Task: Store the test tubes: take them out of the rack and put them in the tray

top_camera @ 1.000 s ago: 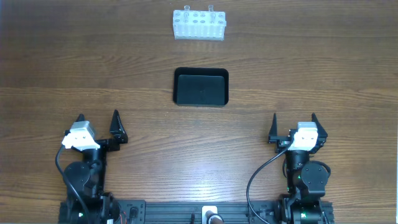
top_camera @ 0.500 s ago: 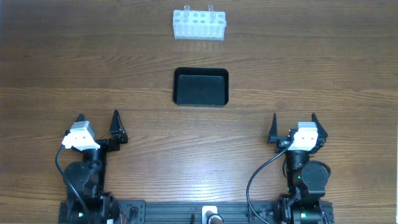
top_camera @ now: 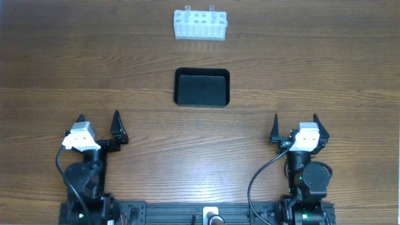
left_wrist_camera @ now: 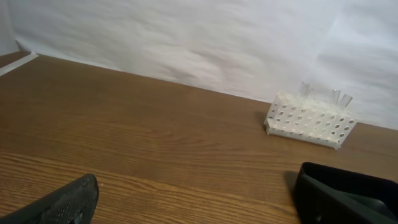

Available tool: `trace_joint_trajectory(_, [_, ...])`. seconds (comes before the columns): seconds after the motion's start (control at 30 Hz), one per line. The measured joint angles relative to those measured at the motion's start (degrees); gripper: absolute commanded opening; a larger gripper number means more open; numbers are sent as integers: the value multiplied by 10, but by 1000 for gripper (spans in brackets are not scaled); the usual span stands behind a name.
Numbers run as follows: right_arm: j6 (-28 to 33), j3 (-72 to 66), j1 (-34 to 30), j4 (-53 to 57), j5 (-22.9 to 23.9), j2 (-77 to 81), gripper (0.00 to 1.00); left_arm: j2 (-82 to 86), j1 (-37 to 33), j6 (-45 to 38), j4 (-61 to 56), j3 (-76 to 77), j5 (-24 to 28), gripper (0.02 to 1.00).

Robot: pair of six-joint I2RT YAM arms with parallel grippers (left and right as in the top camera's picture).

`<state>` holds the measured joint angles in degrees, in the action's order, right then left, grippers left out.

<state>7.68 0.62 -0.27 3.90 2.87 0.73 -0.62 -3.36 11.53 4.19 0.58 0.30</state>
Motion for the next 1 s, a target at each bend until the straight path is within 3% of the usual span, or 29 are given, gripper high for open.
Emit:
trace_joint_trajectory(0.57, [0,0,0,0,-2,0,993,-76,0,0,2,17,0,998])
trace_joint_trajectory(1.0, [0,0,0,0,-2,0,991,-252,34,0,4,254,7,998])
